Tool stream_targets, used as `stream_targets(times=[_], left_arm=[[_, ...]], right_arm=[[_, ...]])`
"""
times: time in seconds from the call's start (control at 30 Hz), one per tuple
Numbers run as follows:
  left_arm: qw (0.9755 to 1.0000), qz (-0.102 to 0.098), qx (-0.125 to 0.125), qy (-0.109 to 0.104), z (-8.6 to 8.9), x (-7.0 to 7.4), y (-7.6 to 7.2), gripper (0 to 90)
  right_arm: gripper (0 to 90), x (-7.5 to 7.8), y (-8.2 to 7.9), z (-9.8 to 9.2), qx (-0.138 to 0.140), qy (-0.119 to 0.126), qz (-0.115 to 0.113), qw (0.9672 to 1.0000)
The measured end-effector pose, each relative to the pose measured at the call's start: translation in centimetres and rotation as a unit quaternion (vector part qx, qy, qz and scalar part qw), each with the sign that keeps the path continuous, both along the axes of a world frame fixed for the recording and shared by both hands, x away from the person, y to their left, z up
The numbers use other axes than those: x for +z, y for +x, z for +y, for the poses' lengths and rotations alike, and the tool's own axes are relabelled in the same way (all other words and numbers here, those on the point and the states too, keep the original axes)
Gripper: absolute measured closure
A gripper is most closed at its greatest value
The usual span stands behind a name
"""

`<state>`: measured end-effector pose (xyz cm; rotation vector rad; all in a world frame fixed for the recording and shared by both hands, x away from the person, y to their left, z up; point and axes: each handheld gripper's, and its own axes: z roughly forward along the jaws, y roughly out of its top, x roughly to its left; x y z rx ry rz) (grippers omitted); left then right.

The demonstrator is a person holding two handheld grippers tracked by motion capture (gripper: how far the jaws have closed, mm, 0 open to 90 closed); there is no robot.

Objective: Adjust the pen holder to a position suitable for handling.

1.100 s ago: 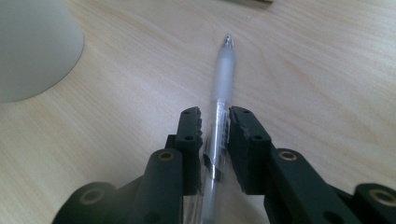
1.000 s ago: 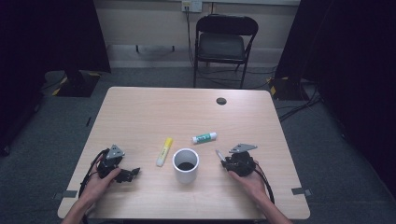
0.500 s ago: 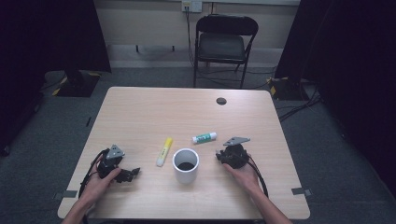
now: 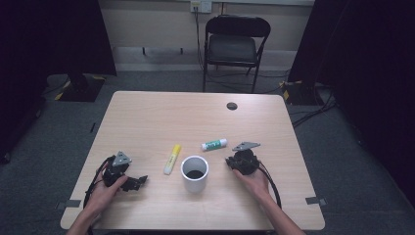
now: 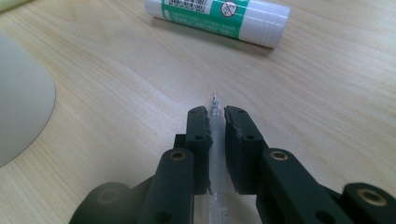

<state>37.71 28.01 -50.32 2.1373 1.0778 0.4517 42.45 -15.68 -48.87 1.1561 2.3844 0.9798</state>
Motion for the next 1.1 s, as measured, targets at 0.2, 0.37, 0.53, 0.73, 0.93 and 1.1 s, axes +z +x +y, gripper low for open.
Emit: stream_targets(times=[0.2,0.37,0.53,0.73,0.93,1.1], left_arm=[[1.0,0.0,-0.001,0.0,0.0,0.0,0.0,0.0],[1.0,-0.001,-0.001,0.001,-0.1,0.0,0.1,0.0],[1.0,-0.001,-0.001,0.001,-0.1,0.0,0.1,0.0],[1.0,-0.001,-0.001,0.001,-0.1,0.0,0.1,0.0],[1.0,-0.001,-0.001,0.001,-0.1,0.0,0.1,0.0],[1.0,-0.001,0.0,0.001,-0.1,0.0,0.1,0.0]], right_arm=[[80.2,0.1,-0.1,0.1,0.002,-0.004,0.003,1.0],[80.3,0.3,-0.2,0.1,0.01,0.002,0.005,0.9999],[80.3,1.0,-0.4,-0.1,0.005,0.027,-0.001,0.9996],[80.4,2.2,-0.9,-0.6,0.004,0.052,-0.018,0.9985],[80.6,2.7,-1.2,-1.0,0.008,0.072,-0.025,0.997],[80.7,3.3,-1.5,-1.2,0.009,0.091,-0.033,0.9953]])
